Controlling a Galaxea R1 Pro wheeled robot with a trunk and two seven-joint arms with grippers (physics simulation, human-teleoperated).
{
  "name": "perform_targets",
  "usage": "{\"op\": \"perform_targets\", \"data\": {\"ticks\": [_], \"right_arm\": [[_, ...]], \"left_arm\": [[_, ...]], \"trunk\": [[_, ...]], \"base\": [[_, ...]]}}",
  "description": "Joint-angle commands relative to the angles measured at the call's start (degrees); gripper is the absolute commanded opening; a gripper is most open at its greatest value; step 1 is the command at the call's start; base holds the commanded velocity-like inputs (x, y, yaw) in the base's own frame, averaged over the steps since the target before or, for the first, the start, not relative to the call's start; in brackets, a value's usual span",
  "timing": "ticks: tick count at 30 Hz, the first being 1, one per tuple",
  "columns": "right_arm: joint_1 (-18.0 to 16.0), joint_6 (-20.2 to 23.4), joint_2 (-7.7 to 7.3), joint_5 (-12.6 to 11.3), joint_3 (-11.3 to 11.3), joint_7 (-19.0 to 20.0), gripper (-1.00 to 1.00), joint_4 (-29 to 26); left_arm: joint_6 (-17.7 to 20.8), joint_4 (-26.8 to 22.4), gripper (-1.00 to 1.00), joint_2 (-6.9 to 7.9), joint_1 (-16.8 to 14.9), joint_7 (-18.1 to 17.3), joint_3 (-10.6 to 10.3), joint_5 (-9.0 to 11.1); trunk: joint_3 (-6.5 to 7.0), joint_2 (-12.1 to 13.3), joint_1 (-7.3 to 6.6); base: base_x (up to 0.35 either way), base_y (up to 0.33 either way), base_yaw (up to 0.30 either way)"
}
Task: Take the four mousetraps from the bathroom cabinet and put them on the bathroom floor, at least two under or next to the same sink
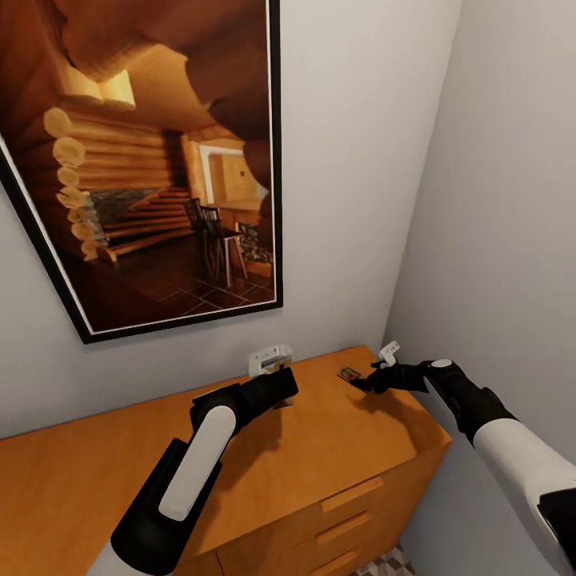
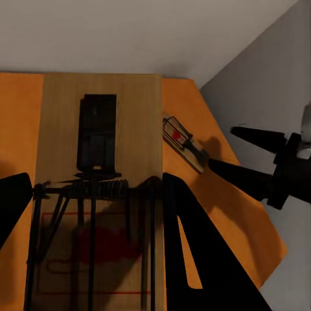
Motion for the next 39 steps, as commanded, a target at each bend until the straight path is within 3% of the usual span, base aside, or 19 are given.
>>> {"op": "perform_targets", "data": {"ticks": [1,16,22,29,32,33,39], "right_arm": [[0.0,0.0,-0.01,0.0,0.0,0.1,1.0,0.0],[-0.9,-0.2,0.02,-0.2,0.2,0.5,1.0,2.9],[-1.4,-0.3,-0.02,0.0,0.3,5.0,1.0,4.0],[-1.6,-0.3,-0.01,0.1,0.3,7.2,1.0,4.5],[-1.6,-0.3,-0.03,0.1,0.3,7.6,1.0,4.5],[-1.6,-0.4,-0.01,0.1,0.3,7.7,1.0,4.6],[-1.7,-0.4,0.04,0.1,0.3,7.9,1.0,4.6]], "left_arm": [[0.0,0.0,-1.0,0.0,0.0,-0.1,0.0,0.0],[-0.1,0.0,-1.0,0.21,1.4,0.5,0.5,0.7],[-0.1,0.0,-1.0,0.11,1.5,0.5,0.6,0.8],[-0.1,0.0,-1.0,-0.02,1.5,0.5,0.6,1.3],[0.1,0.0,-1.0,-0.39,0.4,0.5,0.4,3.4],[0.2,0.0,-1.0,-0.53,-0.7,0.5,0.3,5.3],[0.4,0.0,-1.0,-0.53,-3.4,0.6,0.3,11.4]], "trunk": [[0.0,0.0,0.0],[0.0,0.0,0.0],[0.0,0.0,0.0],[0.0,0.0,0.0],[0.0,0.0,0.0],[0.0,0.0,0.0],[0.0,0.0,0.0]], "base": [[0.001,-0.002,0.0],[0.093,-0.015,0.0],[0.01,-0.002,0.0],[0.002,0.0,0.0],[0.0,0.0,0.0],[0.0,0.0,0.0],[0.0,0.0,0.0]]}}
